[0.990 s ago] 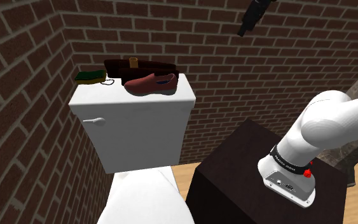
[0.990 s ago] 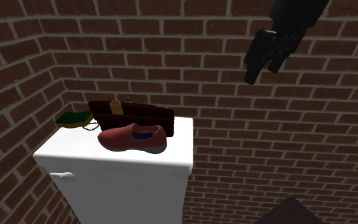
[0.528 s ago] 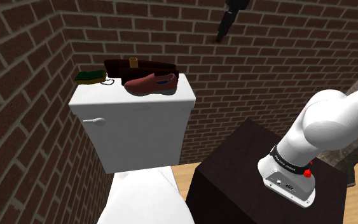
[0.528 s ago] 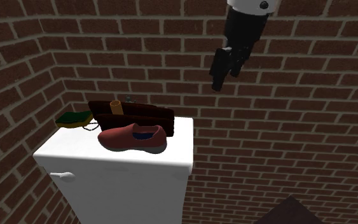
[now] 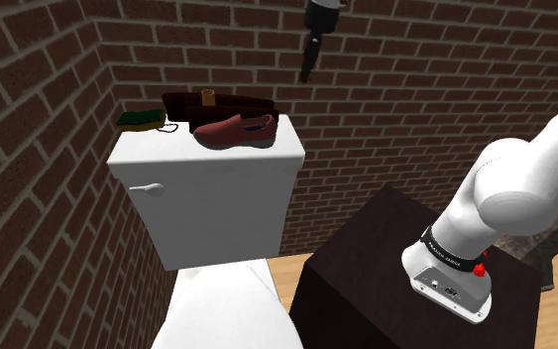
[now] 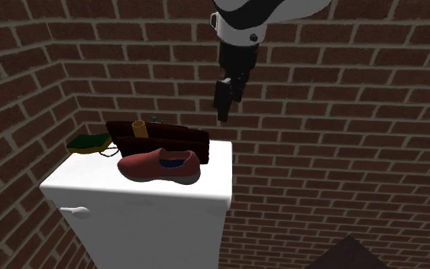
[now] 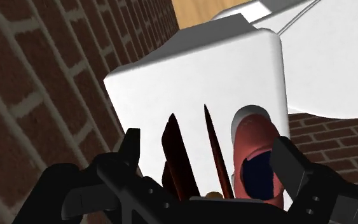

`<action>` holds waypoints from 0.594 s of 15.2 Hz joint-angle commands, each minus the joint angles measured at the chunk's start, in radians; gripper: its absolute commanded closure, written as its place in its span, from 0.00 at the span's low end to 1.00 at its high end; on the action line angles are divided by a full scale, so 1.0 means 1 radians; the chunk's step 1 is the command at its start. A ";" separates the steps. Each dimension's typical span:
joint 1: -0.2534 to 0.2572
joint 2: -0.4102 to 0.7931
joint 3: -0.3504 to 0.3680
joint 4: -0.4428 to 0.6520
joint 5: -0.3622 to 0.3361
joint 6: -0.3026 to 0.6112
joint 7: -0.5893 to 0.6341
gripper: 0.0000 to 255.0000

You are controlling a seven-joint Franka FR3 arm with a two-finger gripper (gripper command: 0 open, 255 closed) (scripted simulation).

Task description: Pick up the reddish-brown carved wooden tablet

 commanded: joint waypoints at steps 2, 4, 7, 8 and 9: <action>0.027 0.097 0.016 0.041 -0.006 0.041 -0.056 0.00; 0.042 0.162 0.026 0.077 -0.011 0.061 -0.092 0.00; 0.064 0.257 0.045 0.132 -0.022 0.086 -0.144 0.00; 0.071 0.288 0.052 0.151 -0.027 0.093 -0.160 0.00; 0.078 0.319 0.059 0.171 -0.032 0.100 -0.176 0.00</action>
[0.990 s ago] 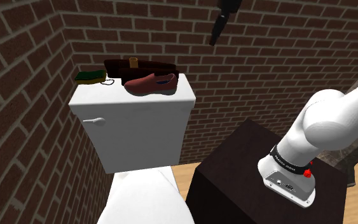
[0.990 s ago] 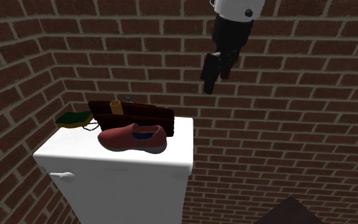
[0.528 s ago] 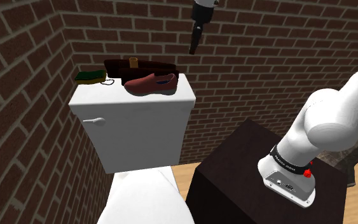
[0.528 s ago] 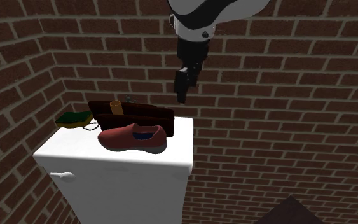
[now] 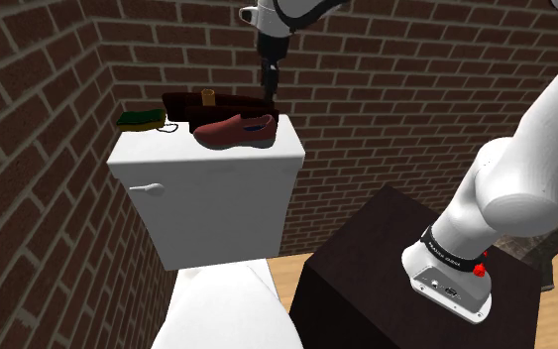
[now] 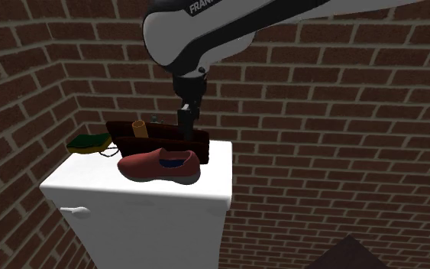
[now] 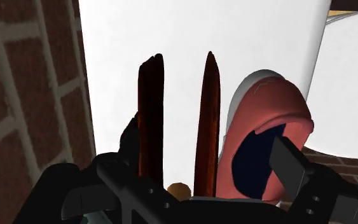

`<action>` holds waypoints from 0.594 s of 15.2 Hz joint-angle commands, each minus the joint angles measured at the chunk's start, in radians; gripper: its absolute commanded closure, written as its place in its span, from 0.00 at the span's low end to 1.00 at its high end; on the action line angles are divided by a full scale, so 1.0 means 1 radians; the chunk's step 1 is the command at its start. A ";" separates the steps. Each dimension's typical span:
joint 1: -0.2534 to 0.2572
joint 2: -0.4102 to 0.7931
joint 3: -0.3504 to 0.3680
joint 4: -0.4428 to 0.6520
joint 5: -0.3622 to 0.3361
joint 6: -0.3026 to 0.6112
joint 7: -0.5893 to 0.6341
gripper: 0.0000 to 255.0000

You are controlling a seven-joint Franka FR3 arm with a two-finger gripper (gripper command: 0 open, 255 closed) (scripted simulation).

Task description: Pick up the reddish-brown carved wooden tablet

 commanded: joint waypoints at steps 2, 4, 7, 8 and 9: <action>0.018 0.060 0.018 0.020 -0.012 0.029 -0.024 0.00; 0.017 0.067 0.017 0.001 -0.014 0.055 -0.022 0.00; 0.017 0.078 0.017 -0.025 -0.017 0.093 -0.018 0.00; 0.017 0.083 0.017 -0.033 -0.018 0.106 -0.016 0.00; 0.017 0.085 0.017 -0.038 -0.018 0.113 -0.016 0.00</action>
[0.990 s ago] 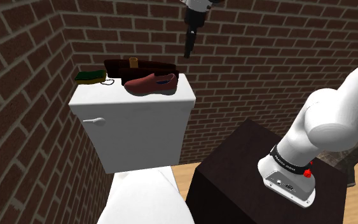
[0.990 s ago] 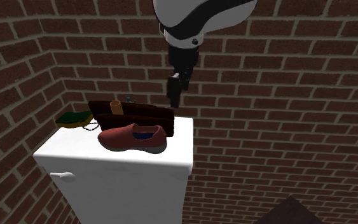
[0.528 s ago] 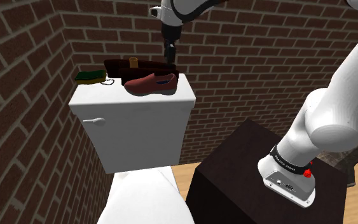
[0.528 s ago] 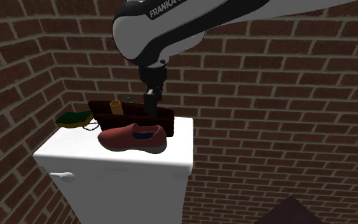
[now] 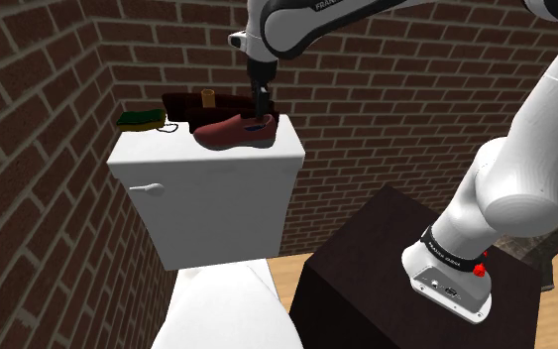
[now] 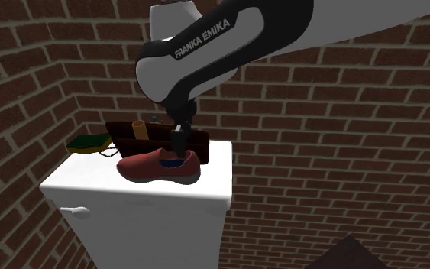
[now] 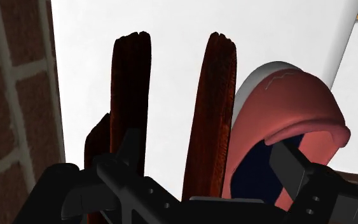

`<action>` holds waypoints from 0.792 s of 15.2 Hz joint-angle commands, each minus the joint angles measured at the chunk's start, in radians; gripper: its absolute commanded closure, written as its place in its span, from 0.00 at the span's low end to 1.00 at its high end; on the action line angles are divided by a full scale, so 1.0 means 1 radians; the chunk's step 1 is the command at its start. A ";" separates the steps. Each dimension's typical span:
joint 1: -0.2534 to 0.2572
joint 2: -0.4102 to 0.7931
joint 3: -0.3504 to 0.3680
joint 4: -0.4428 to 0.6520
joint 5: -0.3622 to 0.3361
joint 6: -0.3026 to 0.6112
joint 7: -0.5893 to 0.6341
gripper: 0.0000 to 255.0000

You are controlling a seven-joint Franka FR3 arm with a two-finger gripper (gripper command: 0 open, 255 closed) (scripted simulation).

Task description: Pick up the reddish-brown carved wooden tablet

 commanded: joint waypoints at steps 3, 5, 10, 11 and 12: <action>0.000 0.002 0.000 -0.008 -0.001 0.010 0.002 1.00; 0.000 0.002 0.000 -0.008 -0.001 0.010 0.002 1.00; 0.001 -0.003 0.000 -0.021 -0.001 0.018 0.003 1.00; 0.001 -0.001 0.001 -0.016 -0.001 0.014 0.004 1.00; 0.000 0.002 0.000 -0.008 -0.001 0.010 0.002 1.00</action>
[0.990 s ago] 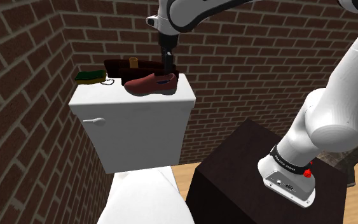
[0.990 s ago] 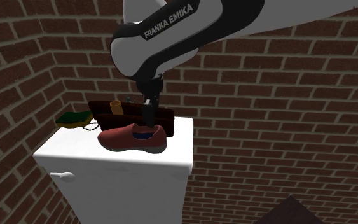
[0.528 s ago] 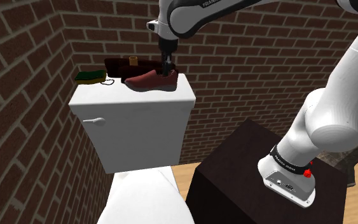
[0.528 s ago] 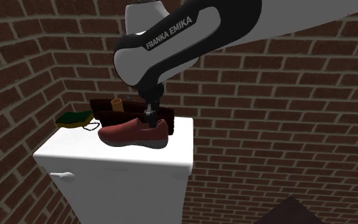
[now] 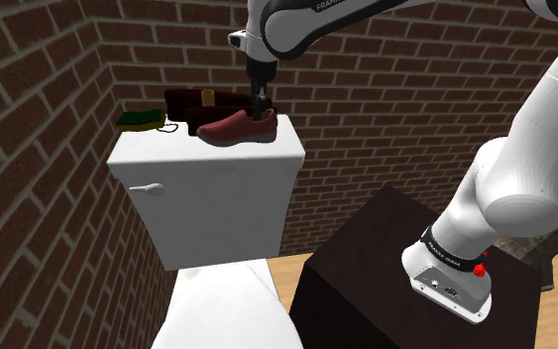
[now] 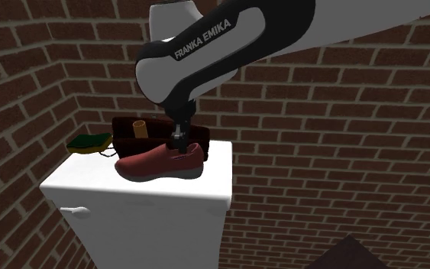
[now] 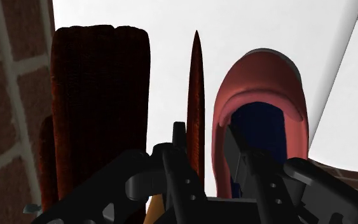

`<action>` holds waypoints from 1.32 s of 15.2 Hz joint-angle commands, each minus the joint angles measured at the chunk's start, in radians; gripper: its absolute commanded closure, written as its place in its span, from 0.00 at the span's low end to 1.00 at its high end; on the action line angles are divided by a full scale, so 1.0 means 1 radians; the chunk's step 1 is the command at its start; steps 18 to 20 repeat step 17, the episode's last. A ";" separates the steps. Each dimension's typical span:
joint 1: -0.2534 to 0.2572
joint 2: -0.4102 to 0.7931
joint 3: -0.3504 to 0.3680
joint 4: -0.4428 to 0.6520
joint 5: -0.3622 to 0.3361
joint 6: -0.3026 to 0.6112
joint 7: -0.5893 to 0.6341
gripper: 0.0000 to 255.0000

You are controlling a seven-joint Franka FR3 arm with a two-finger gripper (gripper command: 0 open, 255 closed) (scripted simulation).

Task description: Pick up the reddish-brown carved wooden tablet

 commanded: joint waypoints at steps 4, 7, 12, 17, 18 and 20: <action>-0.001 -0.009 -0.001 0.034 0.003 -0.057 -0.006 1.00; -0.001 -0.020 0.000 0.062 0.006 -0.096 -0.010 1.00; -0.001 -0.033 0.000 0.113 0.009 -0.160 -0.016 1.00; 0.000 -0.039 0.001 0.149 0.011 -0.201 -0.019 1.00; 0.000 -0.039 0.001 0.149 0.011 -0.201 -0.019 1.00; 0.000 -0.039 0.001 0.149 0.011 -0.201 -0.019 1.00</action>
